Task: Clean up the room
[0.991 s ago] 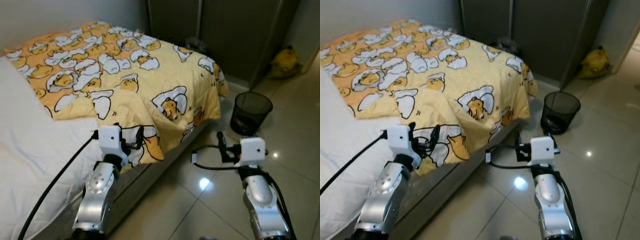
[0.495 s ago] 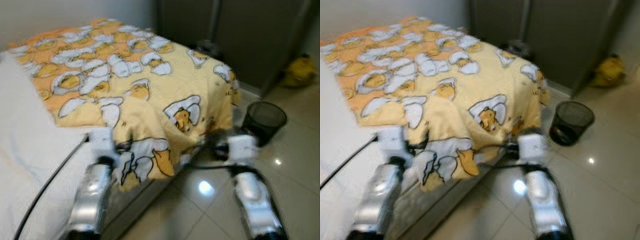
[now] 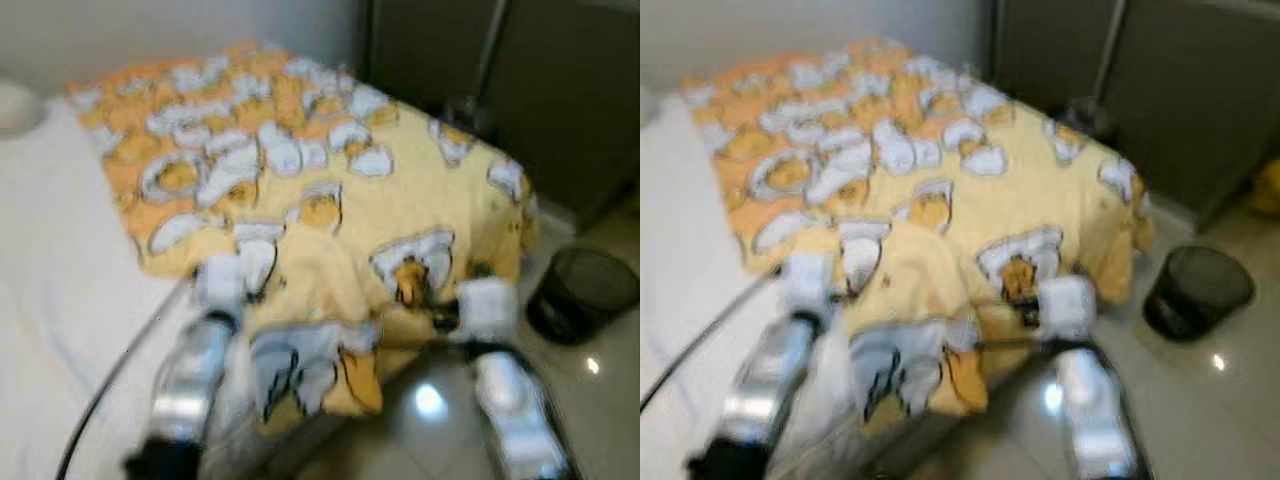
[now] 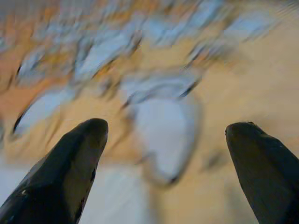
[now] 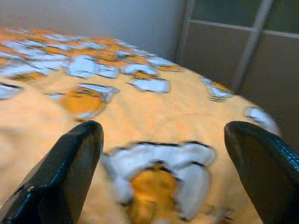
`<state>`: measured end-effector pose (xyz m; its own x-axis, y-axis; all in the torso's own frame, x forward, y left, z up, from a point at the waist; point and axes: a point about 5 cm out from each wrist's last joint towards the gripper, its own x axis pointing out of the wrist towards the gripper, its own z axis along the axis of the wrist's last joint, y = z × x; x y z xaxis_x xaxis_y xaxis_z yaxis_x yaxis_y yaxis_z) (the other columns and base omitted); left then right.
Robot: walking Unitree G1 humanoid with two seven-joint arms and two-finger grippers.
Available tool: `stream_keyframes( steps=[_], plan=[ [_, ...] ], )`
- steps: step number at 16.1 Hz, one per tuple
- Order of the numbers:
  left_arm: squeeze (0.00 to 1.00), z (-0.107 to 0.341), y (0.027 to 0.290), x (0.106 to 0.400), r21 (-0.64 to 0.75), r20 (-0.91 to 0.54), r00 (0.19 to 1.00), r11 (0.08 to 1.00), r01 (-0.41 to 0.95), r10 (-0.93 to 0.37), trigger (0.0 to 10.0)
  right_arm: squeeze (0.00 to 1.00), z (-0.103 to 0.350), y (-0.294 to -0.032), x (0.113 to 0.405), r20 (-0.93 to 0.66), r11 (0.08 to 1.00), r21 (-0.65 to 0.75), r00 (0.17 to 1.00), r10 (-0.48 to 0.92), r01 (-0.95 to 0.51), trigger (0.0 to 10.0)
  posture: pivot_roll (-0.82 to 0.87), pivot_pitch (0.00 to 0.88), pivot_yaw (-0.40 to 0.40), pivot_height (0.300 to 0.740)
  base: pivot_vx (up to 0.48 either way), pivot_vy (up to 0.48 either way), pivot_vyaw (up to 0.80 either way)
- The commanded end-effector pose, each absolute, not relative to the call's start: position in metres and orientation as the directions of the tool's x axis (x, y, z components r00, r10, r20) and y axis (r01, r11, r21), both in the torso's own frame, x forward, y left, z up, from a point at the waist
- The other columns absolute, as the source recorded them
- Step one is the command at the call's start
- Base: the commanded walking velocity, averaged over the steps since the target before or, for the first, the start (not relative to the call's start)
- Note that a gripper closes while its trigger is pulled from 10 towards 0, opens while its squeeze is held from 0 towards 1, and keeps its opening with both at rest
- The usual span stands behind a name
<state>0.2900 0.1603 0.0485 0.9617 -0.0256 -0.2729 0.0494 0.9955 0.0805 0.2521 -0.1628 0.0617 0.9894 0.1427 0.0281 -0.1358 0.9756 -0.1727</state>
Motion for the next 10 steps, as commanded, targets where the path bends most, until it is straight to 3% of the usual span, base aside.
stream_keyframes(
  steps=[1, 4, 6, 8, 10],
  plan=[
    [0.0, 0.044, 0.151, 0.296, 0.054, -0.317, 0.947, 0.996, 0.069, -0.048, 10.0, 0.0, 0.059, -0.171, 0.246, 0.003, 0.974, -0.185, 0.991, 0.131, -0.128, 10.0, -0.13, 0.0, 0.044, 0.74, 0.0, 0.0, 0.0],
    [0.0, 0.028, 0.144, 0.303, 0.011, -0.413, 0.908, 0.997, 0.079, -0.067, 10.0, 0.0, 0.056, -0.173, 0.234, -0.028, 0.97, -0.185, 0.987, 0.155, -0.158, 10.0, -0.15, 0.006, 0.021, 0.74, 0.0, 0.0, 0.0],
    [0.0, 0.009, 0.14, 0.304, -0.072, -0.535, 0.844, 0.997, 0.008, -0.046, 10.0, 0.0, 0.05, -0.173, 0.212, -0.084, 0.96, -0.189, 0.977, 0.194, -0.206, 10.0, -0.18, 0.07, 0.013, 0.74, 0.0, 0.0, 0.0],
    [0.0, 0.015, 0.135, 0.31, 0.093, -0.481, 0.876, 0.992, 0.09, -0.034, 10.0, 0.0, 0.053, -0.177, 0.197, -0.108, 0.956, -0.196, 0.974, 0.202, -0.22, 10.0, -0.2, 0.124, 0.006, 0.74, 0.0, 0.0, 0.0],
    [0.0, 0.01, 0.139, 0.306, 0.127, -0.479, 0.878, 0.99, 0.054, 0.013, 10.0, 0.0, 0.055, -0.179, 0.19, -0.124, 0.952, -0.203, 0.97, 0.209, -0.231, 10.0, -0.22, 0.161, -0.007, 0.74, 0.0, 0.0, 0.0]
  ],
)
